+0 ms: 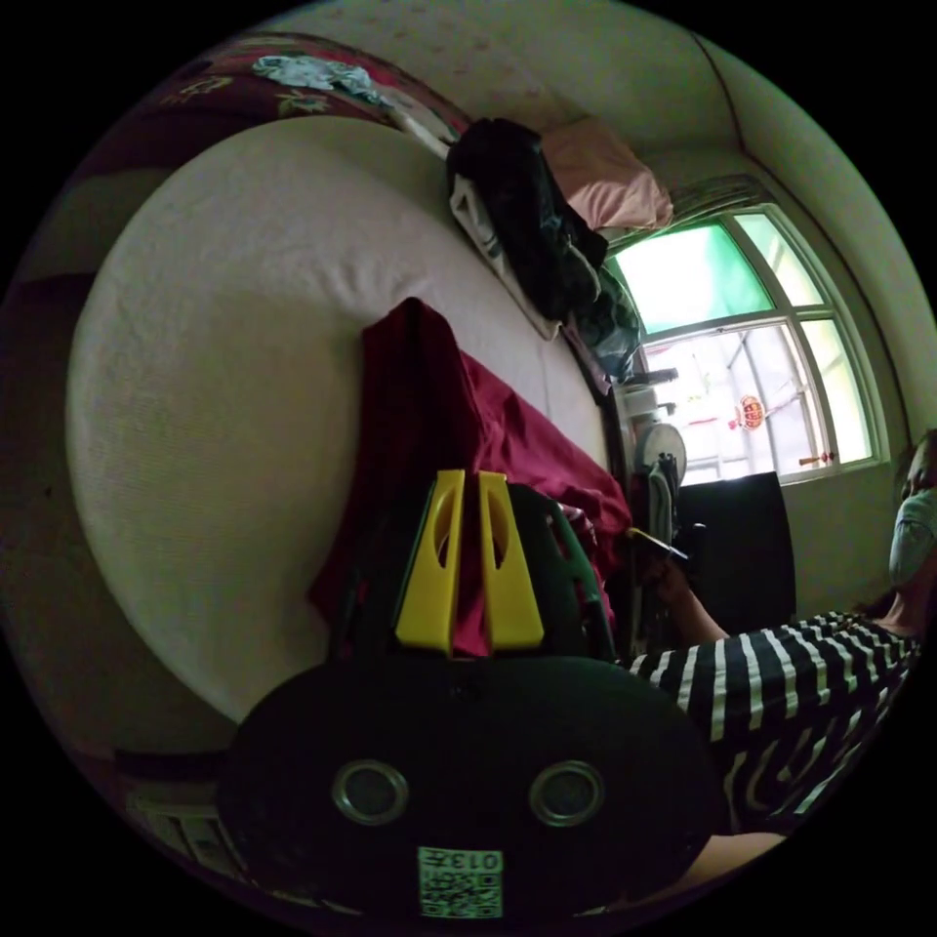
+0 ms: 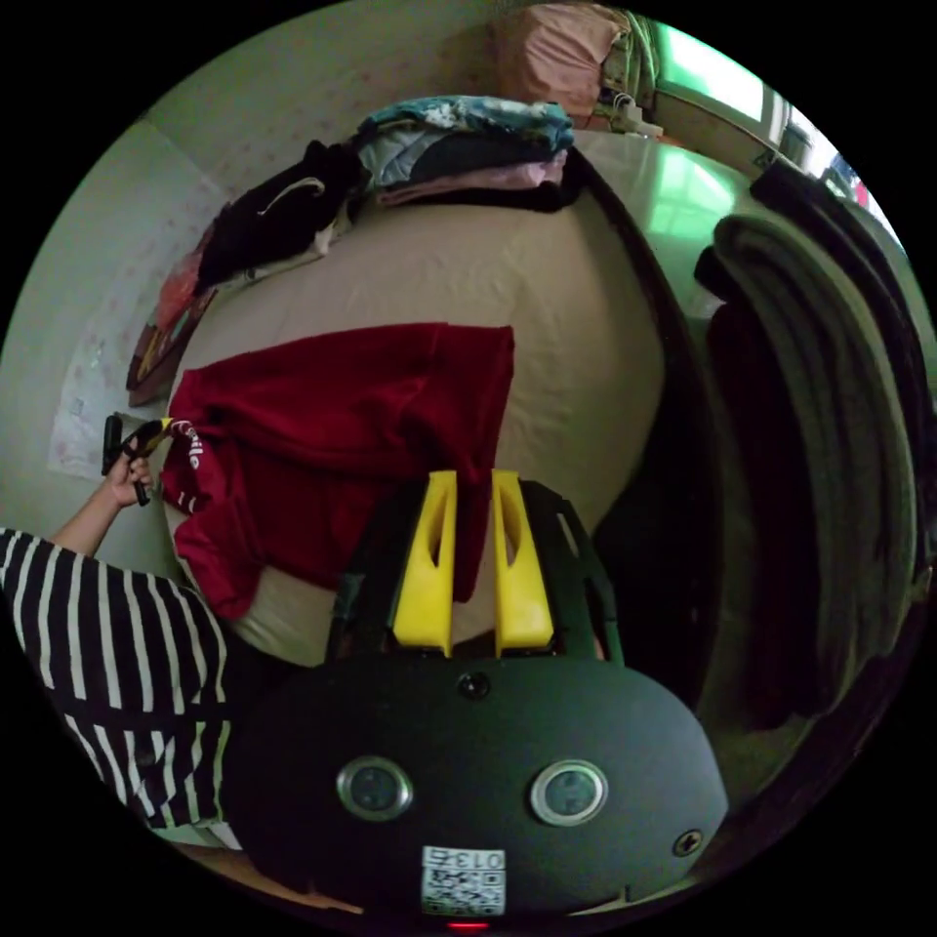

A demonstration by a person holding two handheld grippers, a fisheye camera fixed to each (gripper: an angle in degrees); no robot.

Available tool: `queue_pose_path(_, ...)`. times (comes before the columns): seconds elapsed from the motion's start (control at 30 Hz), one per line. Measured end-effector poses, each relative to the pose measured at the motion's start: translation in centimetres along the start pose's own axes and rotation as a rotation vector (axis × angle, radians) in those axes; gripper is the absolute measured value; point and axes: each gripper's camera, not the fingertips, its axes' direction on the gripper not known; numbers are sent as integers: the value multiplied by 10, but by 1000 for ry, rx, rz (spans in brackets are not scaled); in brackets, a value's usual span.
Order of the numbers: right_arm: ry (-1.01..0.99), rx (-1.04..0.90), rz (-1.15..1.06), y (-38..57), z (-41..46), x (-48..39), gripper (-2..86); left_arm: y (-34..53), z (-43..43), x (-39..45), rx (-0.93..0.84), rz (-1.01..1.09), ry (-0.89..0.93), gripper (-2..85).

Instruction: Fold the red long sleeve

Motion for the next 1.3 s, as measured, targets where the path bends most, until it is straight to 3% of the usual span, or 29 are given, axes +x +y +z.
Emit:
queue_pose_path(0.07,19,39,0,-2,-17,-4,56,5,-6,5,-1,19,-8,7)
queue_pose_path(0.23,363,215,-131,-26,-34,-60,39,5,-20,30,142,101,-9,2)
queue_pose_path(0.3,409,245,-149,-37,-22,-77,29,-5,-5,49,130,179,-38,0)
queue_pose_path(0.43,253,40,-179,-67,27,-89,7,-37,64,81,29,269,-158,-2)
queue_pose_path(0.63,257,-20,-151,-80,54,-85,3,-58,116,61,-21,157,-409,-2)
queue_pose_path(0.7,257,-39,-153,-84,52,-86,4,-54,115,56,-6,158,-371,0)
queue_pose_path(0.83,335,159,-257,-73,2,-119,22,-35,104,87,55,240,-424,19)
queue_pose_path(0.9,205,177,-391,-62,-9,-142,38,-21,110,115,11,383,-392,39)
queue_pose_path(1.03,-102,-52,-706,-33,9,-197,75,27,171,194,-302,777,-470,91)
queue_pose_path(1.2,-305,-195,-733,-23,47,-208,104,69,241,240,-468,1037,-577,113)
queue_pose_path(1.3,-303,-310,-728,-24,70,-212,31,76,282,248,-534,1102,-664,98)
